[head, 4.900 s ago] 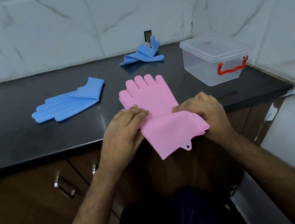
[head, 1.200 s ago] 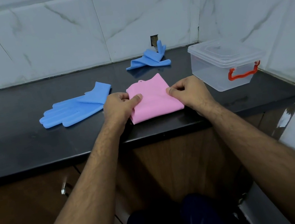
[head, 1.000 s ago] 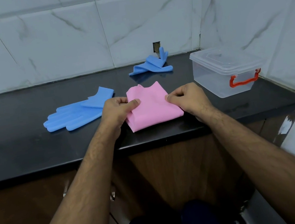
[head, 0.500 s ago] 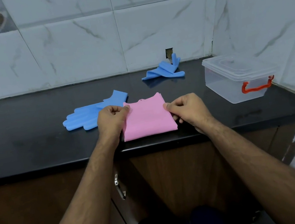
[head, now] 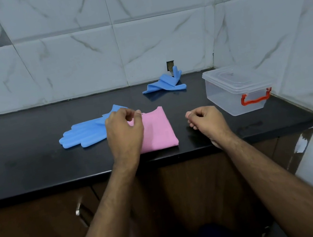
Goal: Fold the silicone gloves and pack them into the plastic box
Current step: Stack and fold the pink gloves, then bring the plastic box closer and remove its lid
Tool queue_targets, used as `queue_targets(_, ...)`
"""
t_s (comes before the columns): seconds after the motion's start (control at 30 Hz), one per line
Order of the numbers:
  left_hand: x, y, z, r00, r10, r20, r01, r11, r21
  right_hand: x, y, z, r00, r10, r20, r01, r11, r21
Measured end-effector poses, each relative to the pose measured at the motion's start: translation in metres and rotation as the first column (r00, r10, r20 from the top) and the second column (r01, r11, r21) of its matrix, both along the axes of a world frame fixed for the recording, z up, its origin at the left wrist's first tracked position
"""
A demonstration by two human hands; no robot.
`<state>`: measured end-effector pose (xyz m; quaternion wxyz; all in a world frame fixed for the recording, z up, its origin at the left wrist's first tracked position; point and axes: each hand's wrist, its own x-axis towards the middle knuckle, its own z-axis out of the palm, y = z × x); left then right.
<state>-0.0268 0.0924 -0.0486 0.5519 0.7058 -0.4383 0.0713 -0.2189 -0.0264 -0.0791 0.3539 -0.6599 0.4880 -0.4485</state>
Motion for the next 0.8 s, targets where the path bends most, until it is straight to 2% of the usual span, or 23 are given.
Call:
queue_targets(0.17,-0.063,-0.017,0.000,0.986,-0.141,0.088,0.138,0.990,0.035,-0.029,0.000,-0.002,0.996,0.030,-0.080,-0.033,0.999,-0.035)
queue_targets(0.3,-0.101,-0.031,-0.008,0.963,-0.238,0.124,0.230,0.971,0.070,-0.056,0.003,-0.004,0.982,-0.028,-0.188,0.000,0.989,-0.148)
queue_targets(0.43,-0.130,-0.049,-0.011,0.932,-0.338,0.128,0.322,0.938,0.127,-0.082,0.008,-0.010,0.971,-0.085,-0.222,0.039,0.978,-0.205)
queue_targets(0.57,-0.152,-0.072,-0.019,0.904,-0.424,-0.046,0.425,0.884,0.193,-0.106,0.011,-0.016,0.969,-0.147,-0.200,0.097,0.966,-0.241)
queue_targets(0.7,-0.155,-0.097,-0.025,0.885,-0.402,-0.236,0.463,0.814,0.350,-0.115,0.013,-0.021,0.941,-0.268,-0.208,0.184,0.918,-0.352)
queue_targets(0.8,-0.150,-0.120,-0.021,0.843,-0.398,-0.362,0.516,0.790,0.332,-0.111,0.012,-0.025,0.935,-0.328,-0.137,0.247,0.876,-0.415)
